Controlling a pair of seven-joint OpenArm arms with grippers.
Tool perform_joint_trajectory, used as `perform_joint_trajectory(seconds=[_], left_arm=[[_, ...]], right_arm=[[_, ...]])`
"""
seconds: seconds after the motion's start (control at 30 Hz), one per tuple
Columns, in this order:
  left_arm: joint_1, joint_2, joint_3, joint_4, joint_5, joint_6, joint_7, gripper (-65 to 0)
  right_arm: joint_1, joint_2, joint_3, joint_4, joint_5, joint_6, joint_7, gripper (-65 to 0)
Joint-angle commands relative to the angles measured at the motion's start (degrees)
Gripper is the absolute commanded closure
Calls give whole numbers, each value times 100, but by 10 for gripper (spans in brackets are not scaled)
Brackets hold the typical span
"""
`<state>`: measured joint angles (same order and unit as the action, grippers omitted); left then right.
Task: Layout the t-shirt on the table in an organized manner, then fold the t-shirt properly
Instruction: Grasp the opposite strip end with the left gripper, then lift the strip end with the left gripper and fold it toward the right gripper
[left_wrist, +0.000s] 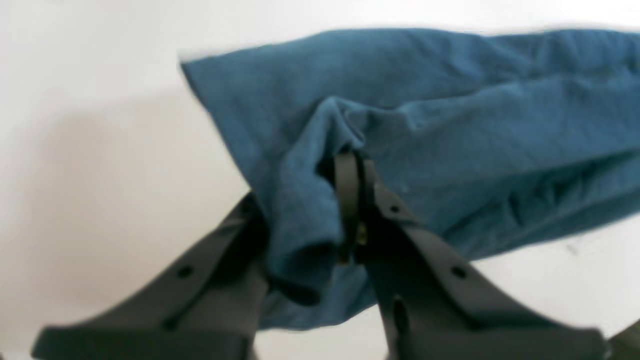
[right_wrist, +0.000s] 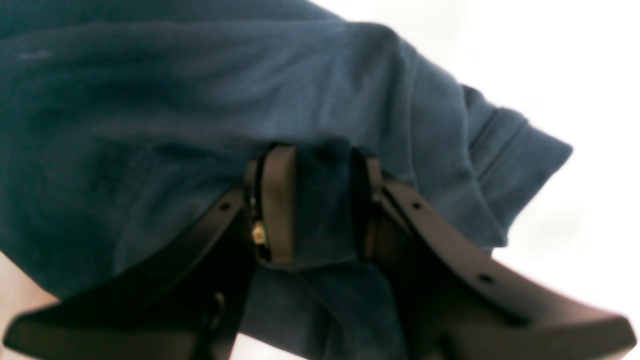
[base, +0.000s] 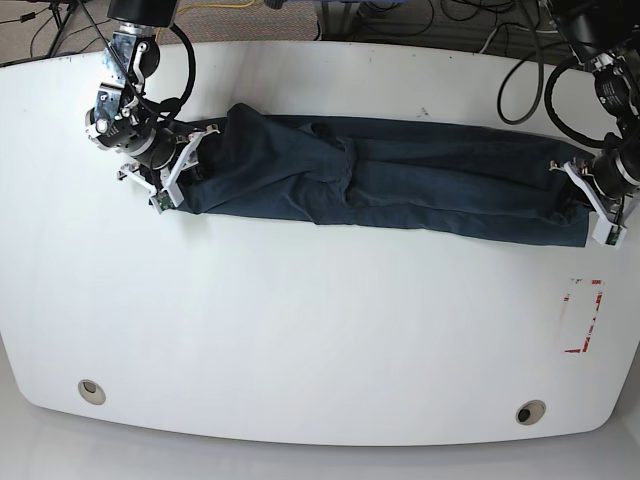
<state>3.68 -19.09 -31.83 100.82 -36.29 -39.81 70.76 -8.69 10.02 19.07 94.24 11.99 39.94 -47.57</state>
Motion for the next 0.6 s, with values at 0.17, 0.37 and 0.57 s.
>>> perform_joint_trajectory(seconds=[0.17,0.37,0.57], left_arm=[[164,15,779,1000,-155,-19,-100,-54],[137,234,1263,1017,-164,-19,-100,-54],[-65,613,1588,1017,-155,-19,-92,-54]], right_arm=[[73,57,23,119,63,6,120,-166],[64,48,23,119,80,6,120,-166],[64,48,23,119,63,6,129,-166]])
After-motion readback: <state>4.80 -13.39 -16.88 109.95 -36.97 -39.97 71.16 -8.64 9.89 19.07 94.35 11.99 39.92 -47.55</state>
